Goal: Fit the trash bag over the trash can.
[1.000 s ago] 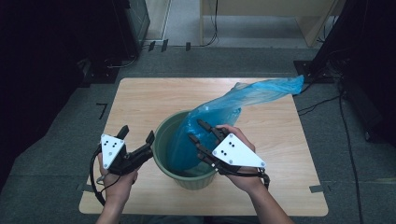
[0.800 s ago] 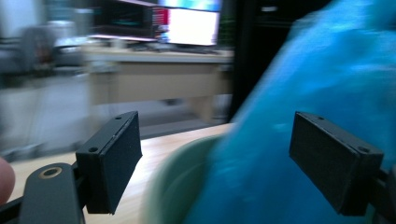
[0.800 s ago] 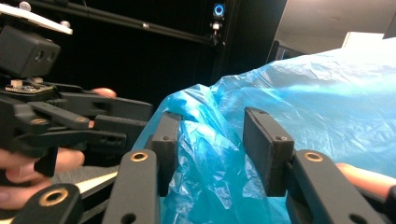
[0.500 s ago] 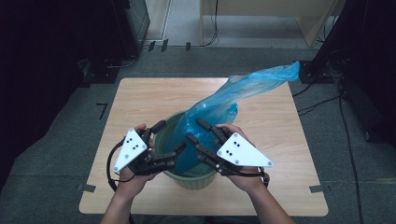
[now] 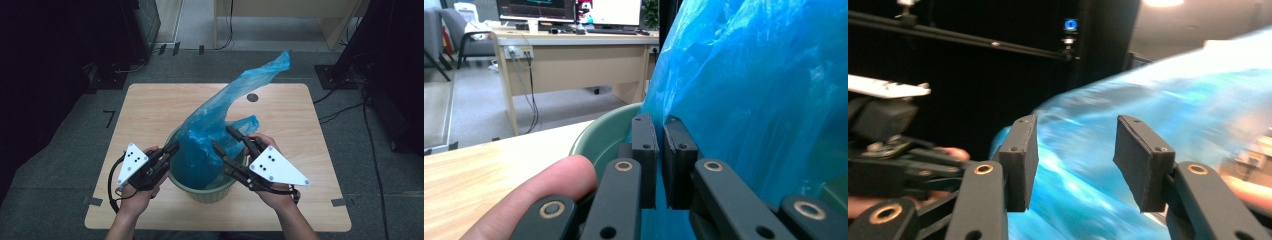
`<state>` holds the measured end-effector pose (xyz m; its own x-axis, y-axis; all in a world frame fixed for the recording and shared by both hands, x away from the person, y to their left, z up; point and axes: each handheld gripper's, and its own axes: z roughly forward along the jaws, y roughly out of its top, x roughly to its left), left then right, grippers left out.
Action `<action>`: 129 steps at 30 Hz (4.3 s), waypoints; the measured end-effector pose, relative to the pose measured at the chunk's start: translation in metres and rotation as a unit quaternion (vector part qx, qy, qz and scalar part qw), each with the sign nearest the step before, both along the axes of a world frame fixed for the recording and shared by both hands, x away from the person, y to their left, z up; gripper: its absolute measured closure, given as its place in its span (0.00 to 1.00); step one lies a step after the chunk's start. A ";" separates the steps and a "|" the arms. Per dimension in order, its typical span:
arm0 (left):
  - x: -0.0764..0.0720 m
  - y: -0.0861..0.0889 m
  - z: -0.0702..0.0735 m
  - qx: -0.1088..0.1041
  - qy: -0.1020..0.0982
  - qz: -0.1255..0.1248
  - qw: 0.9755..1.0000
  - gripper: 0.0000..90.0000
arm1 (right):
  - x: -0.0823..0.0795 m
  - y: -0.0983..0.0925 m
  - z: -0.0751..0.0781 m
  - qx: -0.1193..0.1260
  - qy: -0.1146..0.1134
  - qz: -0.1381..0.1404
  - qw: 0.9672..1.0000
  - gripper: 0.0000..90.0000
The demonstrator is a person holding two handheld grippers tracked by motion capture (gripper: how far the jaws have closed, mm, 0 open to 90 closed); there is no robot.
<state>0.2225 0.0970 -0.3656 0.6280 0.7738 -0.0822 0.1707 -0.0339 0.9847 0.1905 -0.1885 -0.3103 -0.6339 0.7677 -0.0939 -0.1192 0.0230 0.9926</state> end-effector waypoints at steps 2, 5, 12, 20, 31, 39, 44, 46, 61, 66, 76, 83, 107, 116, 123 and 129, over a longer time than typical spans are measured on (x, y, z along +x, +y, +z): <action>0.000 0.003 -0.002 -0.001 0.002 -0.002 1.000 0.95 | 0.002 -0.006 -0.002 0.011 0.007 -0.014 1.000 0.58; 0.001 0.004 -0.004 -0.004 0.004 -0.004 1.000 0.95 | 0.005 -0.011 -0.003 0.023 0.012 -0.027 0.999 0.56; 0.003 0.010 -0.011 -0.003 0.010 0.013 1.000 0.94 | 0.020 -0.015 -0.013 0.010 0.086 -0.045 0.995 0.41; 0.007 0.019 -0.014 -0.015 0.020 0.040 0.999 0.96 | 0.041 -0.021 -0.030 -0.019 0.179 0.007 0.984 0.66; -0.014 0.016 0.022 -0.042 -0.030 0.044 0.998 0.51 | 0.030 0.004 -0.034 -0.041 0.147 0.031 0.988 1.00; -0.028 -0.007 0.043 -0.050 -0.029 0.004 0.998 0.32 | 0.022 0.024 -0.032 -0.059 0.135 0.042 0.988 1.00; -0.020 -0.016 0.033 -0.029 -0.008 0.030 0.999 0.76 | 0.016 0.028 -0.030 -0.067 0.122 0.056 0.989 0.98; -0.015 -0.014 0.027 -0.029 0.007 0.029 0.999 0.90 | 0.015 0.027 -0.029 -0.070 0.118 0.056 0.989 0.96; -0.017 -0.015 0.026 -0.050 0.007 0.000 0.999 0.59 | 0.035 -0.021 -0.030 -0.034 0.152 -0.006 0.988 0.25; -0.020 -0.034 0.027 -0.013 -0.003 -0.009 1.000 0.48 | 0.035 -0.006 -0.039 -0.083 0.157 -0.023 0.984 0.67; -0.019 -0.051 0.032 -0.003 0.004 0.011 1.000 0.35 | 0.016 0.010 -0.034 -0.094 0.100 0.033 0.990 1.00; -0.009 -0.044 0.024 -0.019 0.031 0.029 0.999 0.79 | 0.000 0.019 -0.029 -0.109 0.076 0.083 0.988 1.00; -0.018 -0.007 0.011 -0.026 0.023 0.003 0.999 0.98 | 0.061 -0.008 -0.001 0.004 0.170 -0.029 0.985 0.65; -0.020 -0.004 0.008 -0.015 0.015 -0.012 1.000 0.98 | 0.088 0.001 -0.005 0.060 0.258 0.005 0.964 0.59; -0.021 0.005 0.017 -0.021 0.004 0.032 0.999 0.71 | 0.084 0.005 -0.007 0.048 0.240 0.006 0.970 1.00; -0.044 -0.007 0.048 -0.028 -0.051 0.048 0.997 0.53 | 0.057 0.019 0.000 0.033 0.189 -0.012 0.981 1.00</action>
<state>0.1784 0.0905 -0.3174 0.5587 0.8268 -0.0660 0.0698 0.0325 0.9970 0.2478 -0.1698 -0.3103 -0.5953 0.7795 0.1950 0.2572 -0.0450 0.9653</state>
